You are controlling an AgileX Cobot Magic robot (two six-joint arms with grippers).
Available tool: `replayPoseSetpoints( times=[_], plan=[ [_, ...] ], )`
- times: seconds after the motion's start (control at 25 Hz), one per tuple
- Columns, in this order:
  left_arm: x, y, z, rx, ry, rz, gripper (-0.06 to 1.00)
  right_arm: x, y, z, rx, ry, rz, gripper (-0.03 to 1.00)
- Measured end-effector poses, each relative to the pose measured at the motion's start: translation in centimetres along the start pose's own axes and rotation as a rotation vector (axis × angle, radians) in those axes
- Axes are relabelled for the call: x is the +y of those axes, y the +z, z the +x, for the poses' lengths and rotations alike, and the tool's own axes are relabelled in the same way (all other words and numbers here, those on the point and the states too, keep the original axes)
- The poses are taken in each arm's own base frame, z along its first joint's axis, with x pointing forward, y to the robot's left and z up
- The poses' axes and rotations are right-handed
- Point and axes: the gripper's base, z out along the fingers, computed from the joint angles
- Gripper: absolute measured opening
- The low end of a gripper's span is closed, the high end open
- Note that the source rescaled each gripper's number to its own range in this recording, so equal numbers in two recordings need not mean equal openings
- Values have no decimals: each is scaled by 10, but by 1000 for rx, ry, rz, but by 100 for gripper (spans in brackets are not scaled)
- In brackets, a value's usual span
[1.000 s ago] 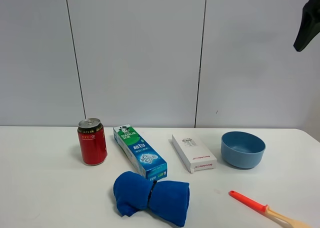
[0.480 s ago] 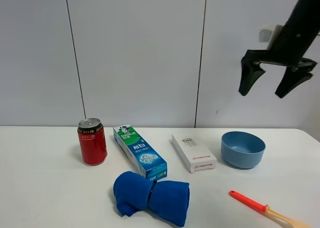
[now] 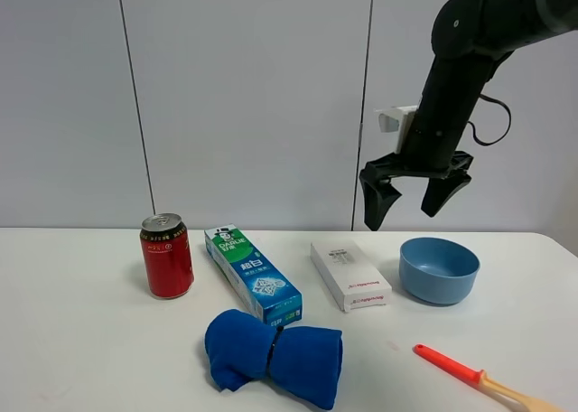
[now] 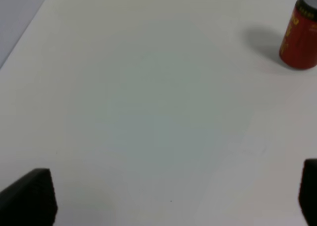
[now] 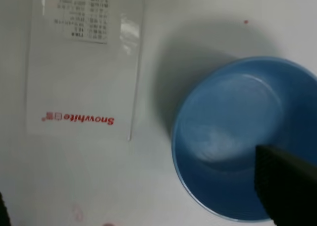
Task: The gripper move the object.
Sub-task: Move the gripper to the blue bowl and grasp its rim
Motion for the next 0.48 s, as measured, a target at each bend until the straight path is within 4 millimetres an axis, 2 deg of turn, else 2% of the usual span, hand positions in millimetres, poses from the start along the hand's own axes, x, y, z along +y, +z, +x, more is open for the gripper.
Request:
replayPoseSetpoints(
  times=[0.48],
  plan=[
    [0, 0, 0, 0, 0, 0, 100, -8, 27, 6, 101, 3, 59, 98]
  ],
)
